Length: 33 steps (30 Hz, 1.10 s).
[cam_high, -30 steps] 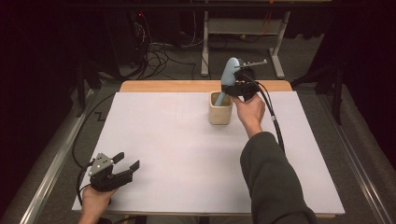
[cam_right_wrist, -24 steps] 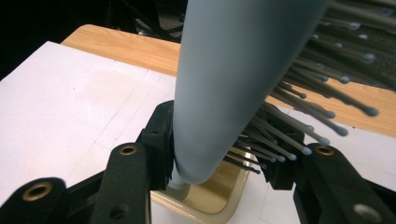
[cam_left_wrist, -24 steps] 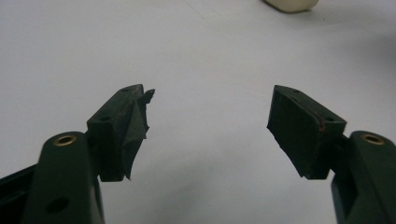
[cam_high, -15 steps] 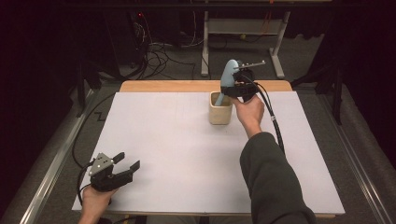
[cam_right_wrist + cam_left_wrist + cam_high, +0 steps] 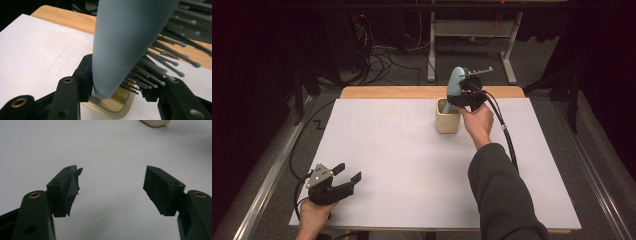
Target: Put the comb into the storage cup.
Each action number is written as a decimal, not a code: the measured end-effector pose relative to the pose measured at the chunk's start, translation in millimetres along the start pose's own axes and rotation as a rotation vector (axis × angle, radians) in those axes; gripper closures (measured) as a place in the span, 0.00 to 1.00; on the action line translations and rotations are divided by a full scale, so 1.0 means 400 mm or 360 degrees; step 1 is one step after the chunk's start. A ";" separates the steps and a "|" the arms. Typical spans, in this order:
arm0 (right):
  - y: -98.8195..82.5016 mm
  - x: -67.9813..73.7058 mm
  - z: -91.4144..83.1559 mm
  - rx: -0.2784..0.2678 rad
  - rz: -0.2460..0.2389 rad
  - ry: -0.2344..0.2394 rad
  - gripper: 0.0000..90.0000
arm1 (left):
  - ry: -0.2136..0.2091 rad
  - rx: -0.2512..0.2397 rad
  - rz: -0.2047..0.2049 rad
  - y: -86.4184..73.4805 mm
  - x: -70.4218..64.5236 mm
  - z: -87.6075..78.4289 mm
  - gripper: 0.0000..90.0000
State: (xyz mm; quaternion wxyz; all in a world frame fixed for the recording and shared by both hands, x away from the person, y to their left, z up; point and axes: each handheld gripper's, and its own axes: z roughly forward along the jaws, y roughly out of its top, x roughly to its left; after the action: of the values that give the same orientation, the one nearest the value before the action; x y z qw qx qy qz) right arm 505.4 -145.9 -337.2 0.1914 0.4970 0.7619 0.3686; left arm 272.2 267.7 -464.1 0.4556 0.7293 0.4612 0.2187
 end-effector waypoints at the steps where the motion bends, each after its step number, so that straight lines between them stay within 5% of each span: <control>1: 0.000 0.000 0.001 0.0002 0.0003 0.0000 0.60 | 0.0001 -0.0003 0.0000 0.000 0.000 0.000 0.32; 33: -0.025 -0.003 0.027 0.0059 0.0004 0.0005 0.59 | 0.0000 0.0001 0.0002 0.000 -0.001 -0.001 0.32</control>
State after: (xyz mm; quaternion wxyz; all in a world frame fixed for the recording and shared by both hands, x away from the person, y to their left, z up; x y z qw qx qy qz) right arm 507.0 -145.2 -351.8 0.1804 0.5008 0.7683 0.3554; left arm 271.9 267.4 -463.9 0.4552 0.7298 0.4607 0.2190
